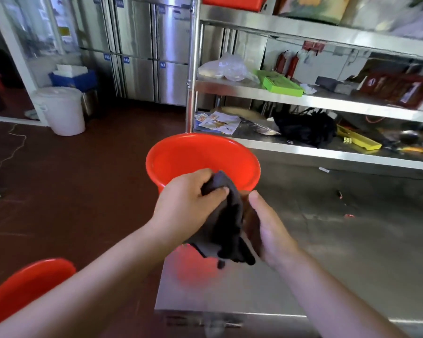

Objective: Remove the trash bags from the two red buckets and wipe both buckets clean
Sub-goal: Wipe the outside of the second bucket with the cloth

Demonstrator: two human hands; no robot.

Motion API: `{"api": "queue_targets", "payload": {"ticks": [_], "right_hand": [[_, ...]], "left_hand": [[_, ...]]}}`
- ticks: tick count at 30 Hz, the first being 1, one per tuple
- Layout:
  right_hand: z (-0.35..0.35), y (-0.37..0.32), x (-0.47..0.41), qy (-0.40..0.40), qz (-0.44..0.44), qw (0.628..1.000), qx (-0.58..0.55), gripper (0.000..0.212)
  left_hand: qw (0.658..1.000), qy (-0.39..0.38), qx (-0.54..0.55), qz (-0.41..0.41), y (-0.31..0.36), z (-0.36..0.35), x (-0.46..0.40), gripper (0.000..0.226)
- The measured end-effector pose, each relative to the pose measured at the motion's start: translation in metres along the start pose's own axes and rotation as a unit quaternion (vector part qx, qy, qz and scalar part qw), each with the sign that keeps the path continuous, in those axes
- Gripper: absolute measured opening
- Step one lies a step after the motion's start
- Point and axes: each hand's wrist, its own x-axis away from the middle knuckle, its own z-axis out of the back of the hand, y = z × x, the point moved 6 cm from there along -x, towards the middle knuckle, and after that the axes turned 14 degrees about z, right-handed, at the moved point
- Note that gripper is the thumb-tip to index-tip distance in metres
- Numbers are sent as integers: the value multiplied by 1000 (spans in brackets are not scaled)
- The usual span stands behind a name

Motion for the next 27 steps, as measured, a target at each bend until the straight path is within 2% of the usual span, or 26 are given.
{"api": "queue_targets", "payload": {"ticks": [2,5,7,11,16,21,24,27], "right_hand": [[-4,14,24,1,-1,995,96,43],[-8,43,66,-7,-30,975,219,37],[-6,58,89,-19,-42,970,239,31],[32,68,116,50,-108,964,236,12],[102,61,137,100,-139,964,205,17],[173,78,156,61,-187,944,265,25],[224,87,154,94,-187,935,287,27],[279,101,130,137,-185,913,338,27]], "left_hand": [[997,-25,-65,-28,-5,-2,14,30],[994,-85,-66,-6,-19,-17,32,33],[991,-126,-17,36,-33,-27,39,31],[980,-166,60,95,-58,-43,51,18],[972,-118,55,194,-110,-76,65,15],[939,-191,47,282,-144,-163,103,9],[929,-187,62,312,-141,-211,100,8],[920,-184,67,340,-137,-260,76,17]]}}
